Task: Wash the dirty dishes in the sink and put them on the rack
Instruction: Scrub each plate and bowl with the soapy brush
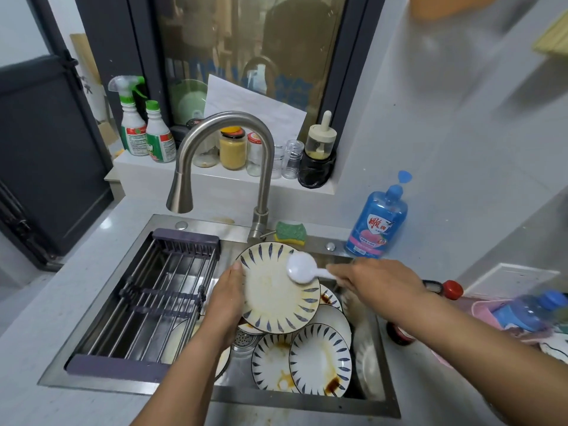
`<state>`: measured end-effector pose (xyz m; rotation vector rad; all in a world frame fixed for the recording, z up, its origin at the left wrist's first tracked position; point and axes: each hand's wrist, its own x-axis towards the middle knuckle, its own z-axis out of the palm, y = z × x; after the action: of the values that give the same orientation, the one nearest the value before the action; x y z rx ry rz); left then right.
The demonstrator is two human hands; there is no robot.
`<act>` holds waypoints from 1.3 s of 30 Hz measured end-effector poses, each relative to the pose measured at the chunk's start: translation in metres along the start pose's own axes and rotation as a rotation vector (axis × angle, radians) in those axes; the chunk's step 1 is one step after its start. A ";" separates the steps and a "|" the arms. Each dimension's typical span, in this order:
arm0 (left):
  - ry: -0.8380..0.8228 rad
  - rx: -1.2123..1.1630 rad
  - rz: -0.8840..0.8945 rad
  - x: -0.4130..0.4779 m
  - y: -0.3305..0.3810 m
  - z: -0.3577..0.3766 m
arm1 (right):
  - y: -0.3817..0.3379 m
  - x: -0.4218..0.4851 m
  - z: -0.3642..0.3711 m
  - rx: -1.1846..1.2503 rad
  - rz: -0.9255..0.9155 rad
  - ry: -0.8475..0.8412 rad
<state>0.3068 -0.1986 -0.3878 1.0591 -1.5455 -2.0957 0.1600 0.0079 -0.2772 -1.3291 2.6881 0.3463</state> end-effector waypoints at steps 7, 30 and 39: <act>0.029 -0.305 -0.228 -0.002 0.005 0.010 | -0.026 0.015 0.022 0.926 0.336 0.098; -0.405 0.740 0.488 -0.021 0.017 0.004 | -0.038 0.029 -0.009 1.444 0.549 -0.174; -0.301 0.087 0.092 -0.004 0.016 0.000 | -0.031 -0.017 -0.050 0.289 -0.090 0.088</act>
<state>0.3072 -0.2019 -0.3720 0.7064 -1.7999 -2.2192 0.1945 -0.0095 -0.2303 -1.3973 2.6080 -0.1096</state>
